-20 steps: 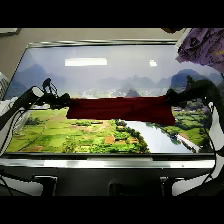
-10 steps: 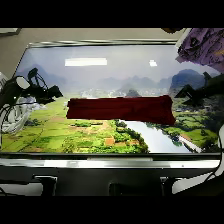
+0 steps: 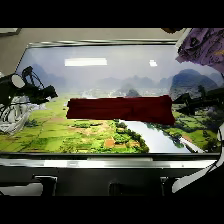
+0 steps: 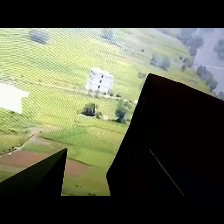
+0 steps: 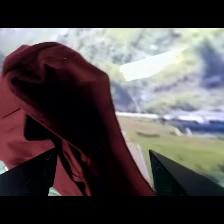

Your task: Fold the clothes and pants, and hang the long-sleeved shirts on hangers.

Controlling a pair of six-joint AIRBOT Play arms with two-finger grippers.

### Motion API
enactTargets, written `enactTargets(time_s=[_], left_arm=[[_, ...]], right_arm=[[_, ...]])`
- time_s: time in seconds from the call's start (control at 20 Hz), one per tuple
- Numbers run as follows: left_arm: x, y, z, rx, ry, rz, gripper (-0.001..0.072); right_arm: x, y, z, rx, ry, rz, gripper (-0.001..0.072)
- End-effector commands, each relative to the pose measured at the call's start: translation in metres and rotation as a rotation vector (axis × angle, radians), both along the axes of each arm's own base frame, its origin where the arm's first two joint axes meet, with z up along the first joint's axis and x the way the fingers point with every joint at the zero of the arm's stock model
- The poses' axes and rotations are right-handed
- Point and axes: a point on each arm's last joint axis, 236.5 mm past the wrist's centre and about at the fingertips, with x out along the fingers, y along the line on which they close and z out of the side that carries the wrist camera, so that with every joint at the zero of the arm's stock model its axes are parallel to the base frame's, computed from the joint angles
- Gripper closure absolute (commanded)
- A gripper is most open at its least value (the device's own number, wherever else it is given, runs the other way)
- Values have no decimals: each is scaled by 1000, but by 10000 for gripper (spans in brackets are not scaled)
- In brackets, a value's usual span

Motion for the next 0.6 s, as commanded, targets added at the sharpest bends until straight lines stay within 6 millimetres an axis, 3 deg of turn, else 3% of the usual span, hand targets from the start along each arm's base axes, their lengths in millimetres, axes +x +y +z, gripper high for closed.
enactTargets(time_s=[0.0,0.15,0.2,0.3,0.35,0.4,0.45,0.5,0.55], left_arm=[[-1,2,1,-1,6,20,127],[-1,2,1,-2,7,19,127],[-1,2,1,-2,7,19,127],[-1,-2,1,-19,5,21,128],[0,-6,2,-38,4,23,163],[0,-12,3,-64,2,23,355],[2,-19,5,-91,-4,19,604],[4,-28,6,-110,-12,14,689],[6,-41,6,-137,-18,4,690]], right_arm=[[3,20,-12,44,6,35,58],[4,56,-12,56,11,117,64],[4,68,-12,58,13,146,95],[7,83,-10,39,-4,181,411],[9,84,-5,32,-15,186,632],[9,83,2,26,-23,185,684],[7,79,12,-1,-25,181,685],[6,70,22,-61,-19,166,686],[5,63,35,-105,-16,136,686]])
